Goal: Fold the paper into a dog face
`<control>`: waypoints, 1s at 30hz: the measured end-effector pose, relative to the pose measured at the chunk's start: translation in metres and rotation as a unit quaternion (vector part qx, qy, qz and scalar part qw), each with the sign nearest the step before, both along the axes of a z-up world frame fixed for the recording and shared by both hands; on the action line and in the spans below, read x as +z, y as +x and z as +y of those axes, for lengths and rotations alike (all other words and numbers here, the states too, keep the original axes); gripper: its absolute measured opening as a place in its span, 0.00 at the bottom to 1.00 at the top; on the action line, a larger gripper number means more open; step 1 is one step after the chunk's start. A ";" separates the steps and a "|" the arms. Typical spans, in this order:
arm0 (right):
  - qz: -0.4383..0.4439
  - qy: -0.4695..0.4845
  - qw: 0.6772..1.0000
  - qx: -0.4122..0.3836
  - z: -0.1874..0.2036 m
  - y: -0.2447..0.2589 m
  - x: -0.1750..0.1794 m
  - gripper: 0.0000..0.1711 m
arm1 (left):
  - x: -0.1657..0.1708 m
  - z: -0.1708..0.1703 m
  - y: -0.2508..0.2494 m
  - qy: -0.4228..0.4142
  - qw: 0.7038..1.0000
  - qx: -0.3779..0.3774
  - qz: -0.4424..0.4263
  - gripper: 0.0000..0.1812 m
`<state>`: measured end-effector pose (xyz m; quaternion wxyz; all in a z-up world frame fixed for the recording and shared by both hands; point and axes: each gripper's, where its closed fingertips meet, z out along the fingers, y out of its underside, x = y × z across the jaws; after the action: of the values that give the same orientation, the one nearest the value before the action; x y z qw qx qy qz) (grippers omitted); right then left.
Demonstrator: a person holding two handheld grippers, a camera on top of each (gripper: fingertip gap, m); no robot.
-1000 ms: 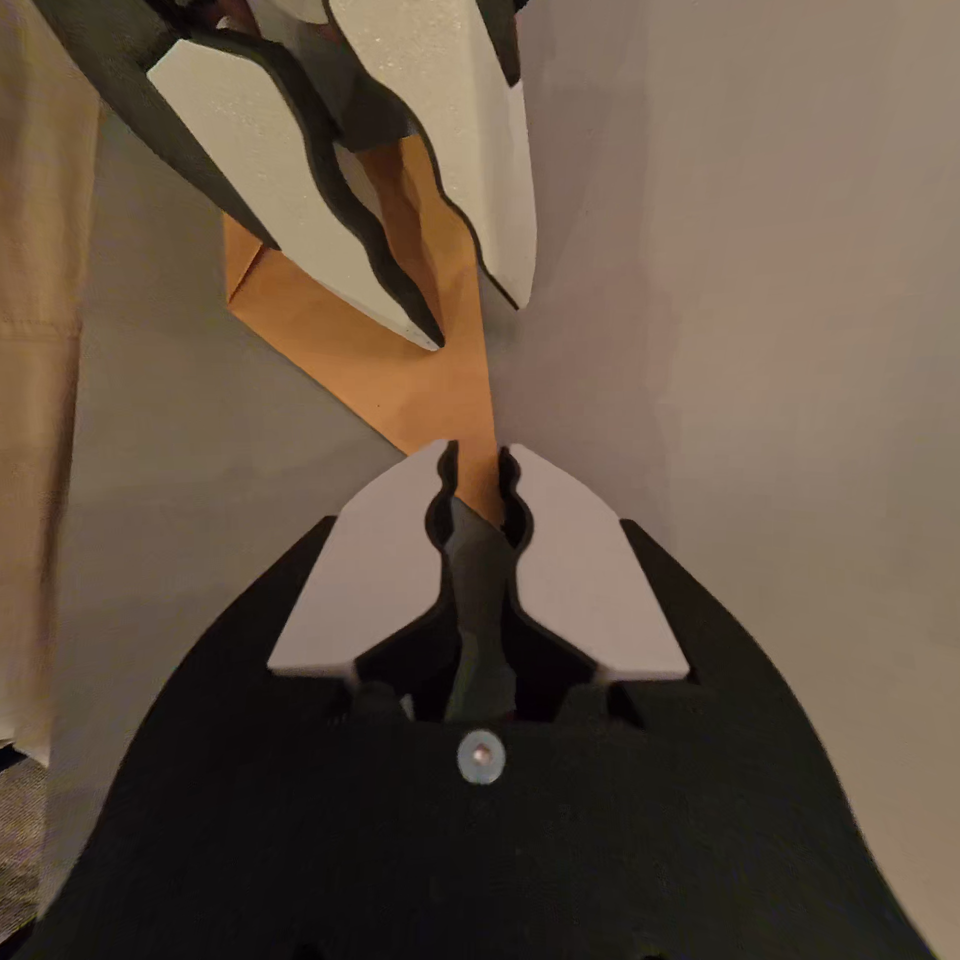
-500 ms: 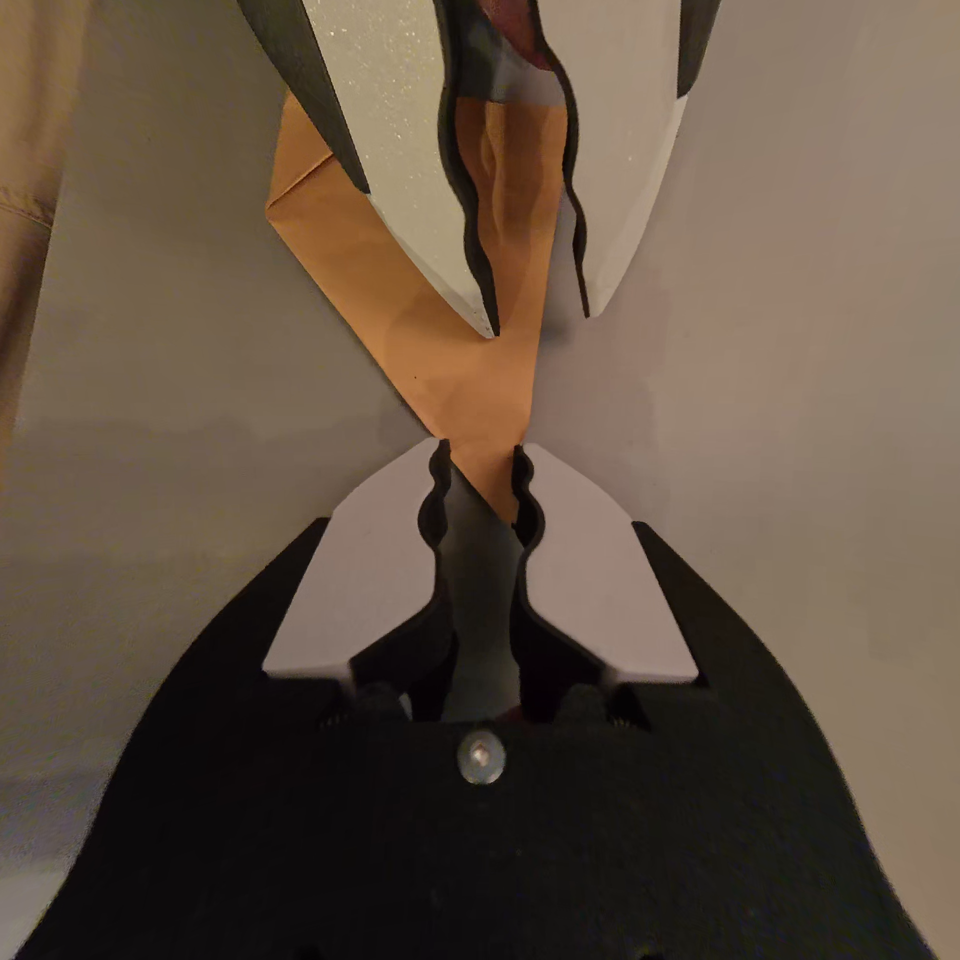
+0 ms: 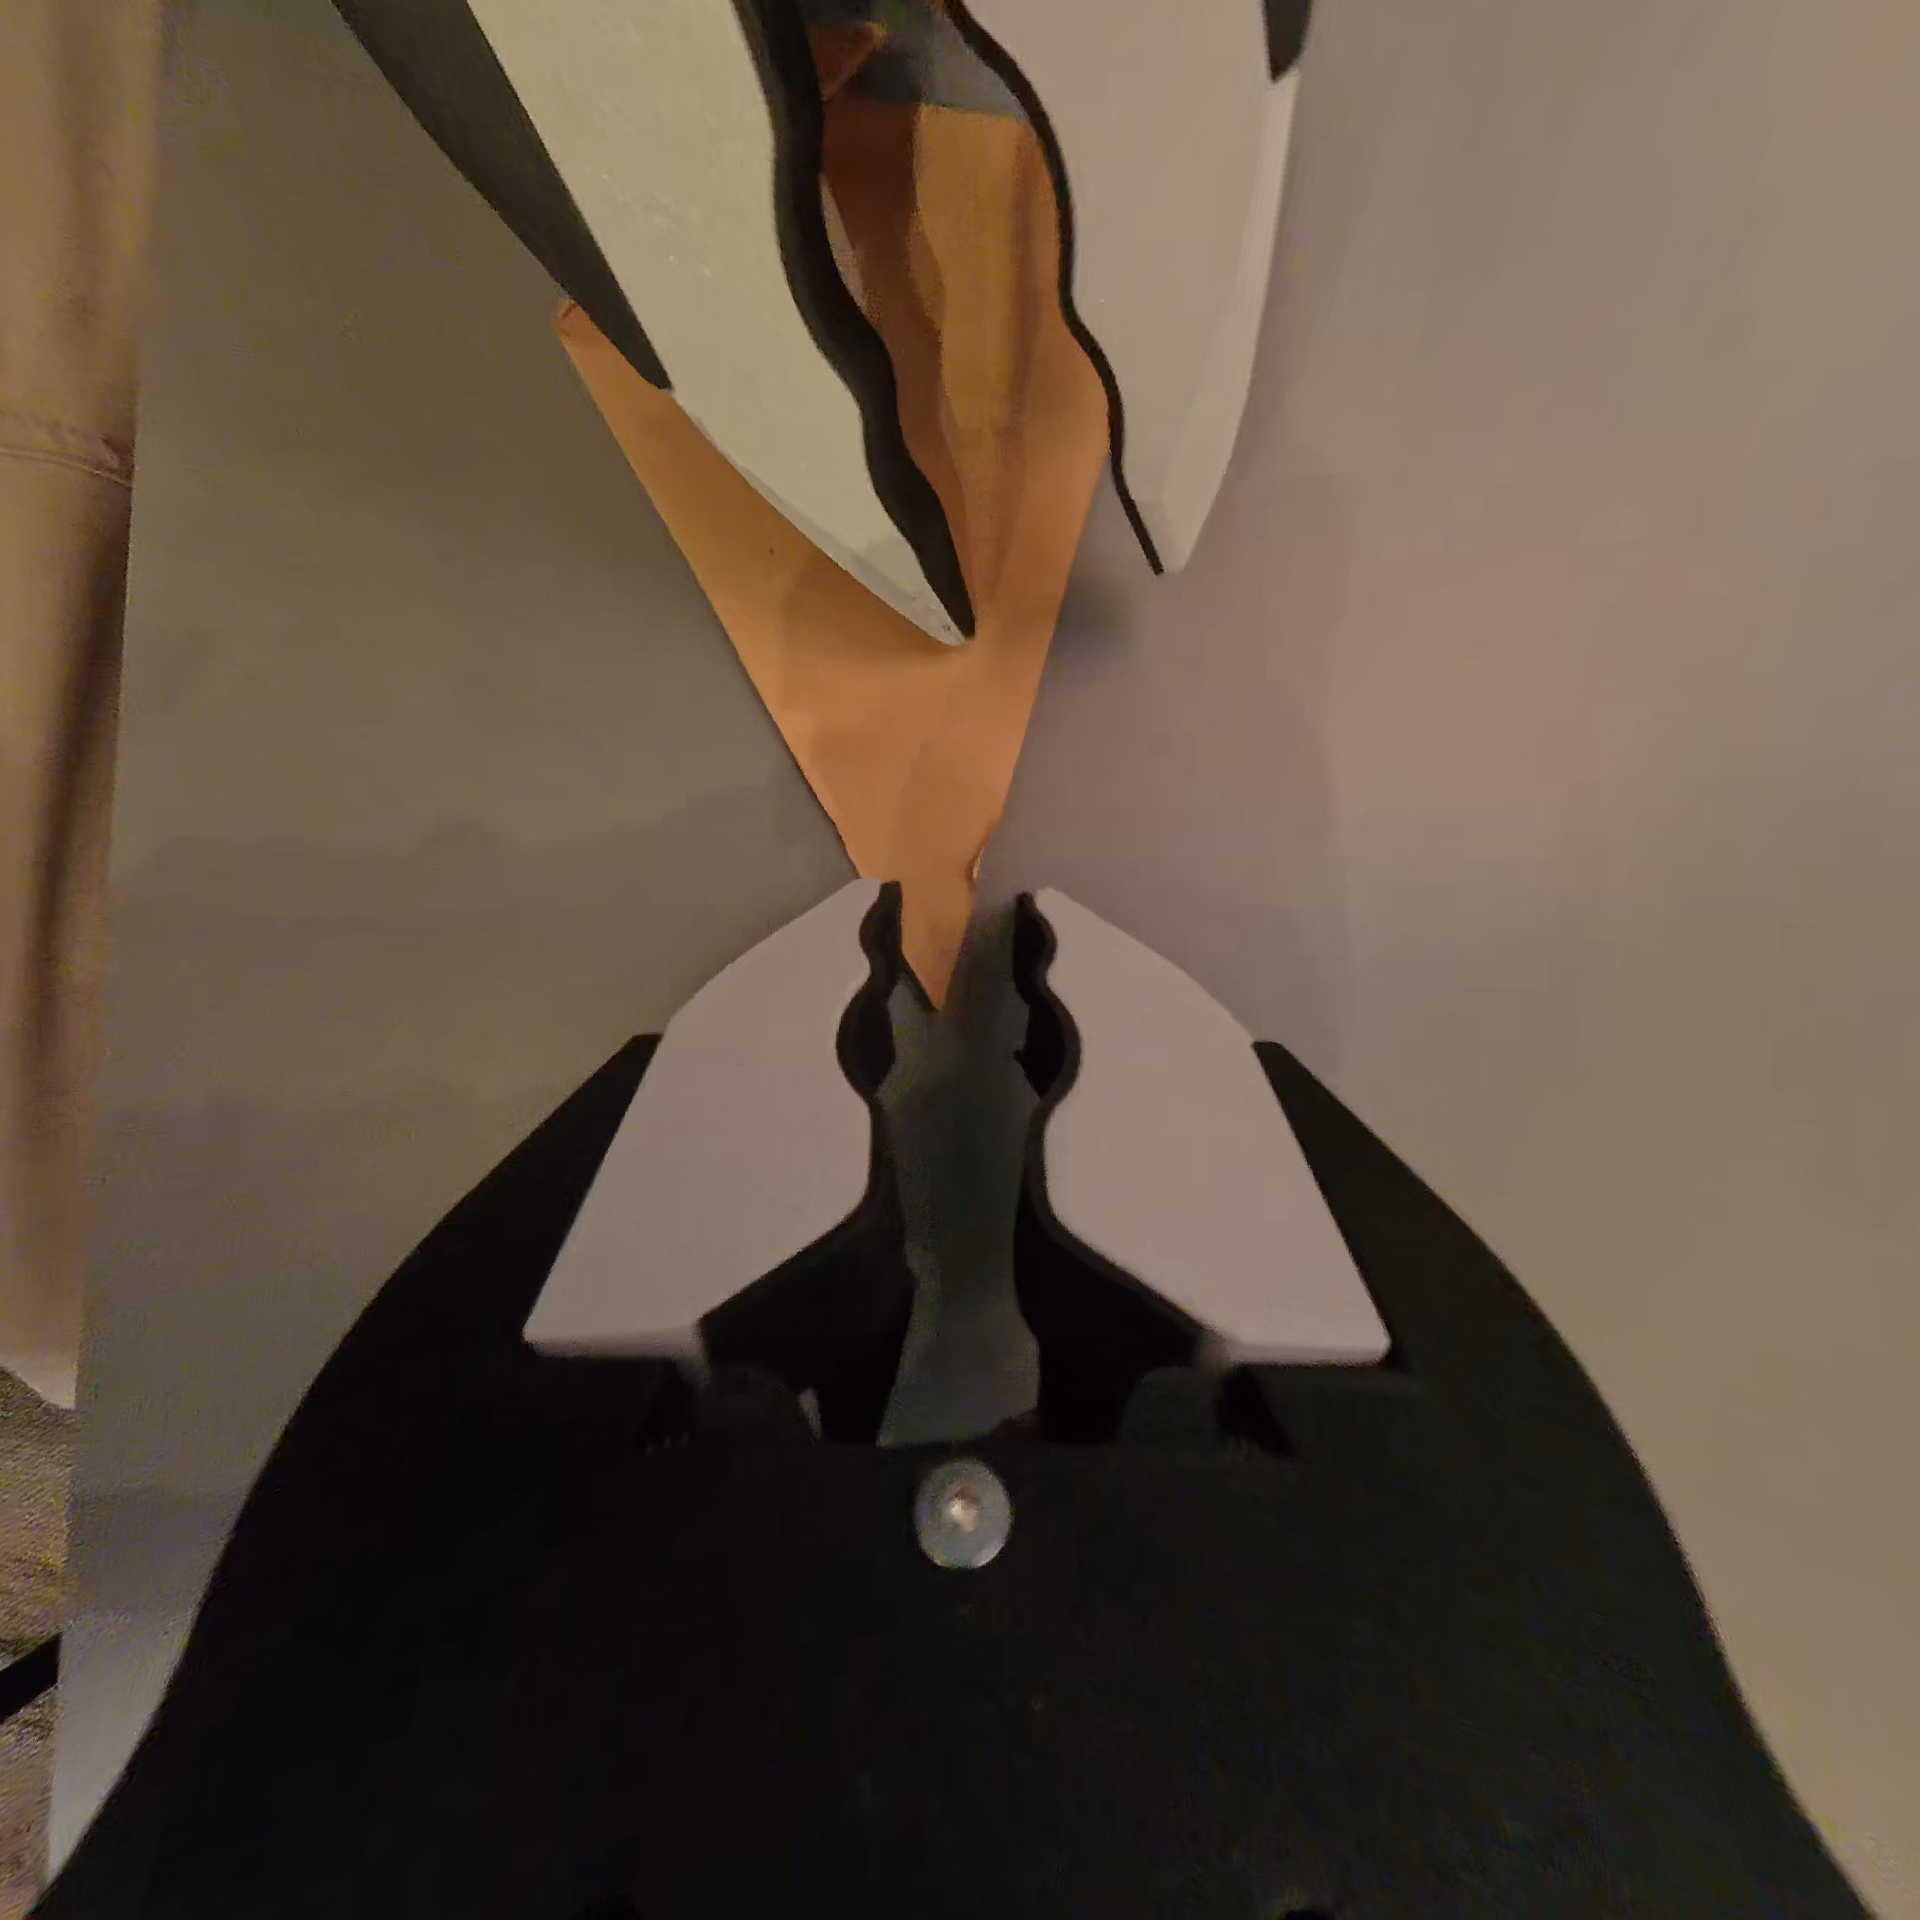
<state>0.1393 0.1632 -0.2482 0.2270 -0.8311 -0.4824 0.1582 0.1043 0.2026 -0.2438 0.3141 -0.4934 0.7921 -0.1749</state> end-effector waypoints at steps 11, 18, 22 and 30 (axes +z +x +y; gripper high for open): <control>-0.024 0.021 0.999 0.004 -0.005 0.002 -0.001 0.02 | -0.001 -0.003 0.000 -0.002 1.000 0.004 0.000 0.14; 0.006 0.010 1.000 0.003 -0.010 -0.005 -0.001 0.00 | -0.001 -0.003 0.001 0.002 1.000 0.005 -0.001 0.14; 0.010 0.011 1.000 0.015 -0.015 -0.011 0.001 0.00 | -0.001 -0.003 0.002 -0.002 1.000 0.003 -0.003 0.15; -0.047 0.022 0.998 0.032 -0.028 -0.020 -0.002 0.19 | -0.001 -0.010 0.001 -0.021 1.000 -0.012 -0.004 0.14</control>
<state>0.1194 0.1352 -0.2498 0.2167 -0.8166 -0.5224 0.1157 0.1053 0.1927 -0.2451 0.3047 -0.4894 0.7930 -0.1971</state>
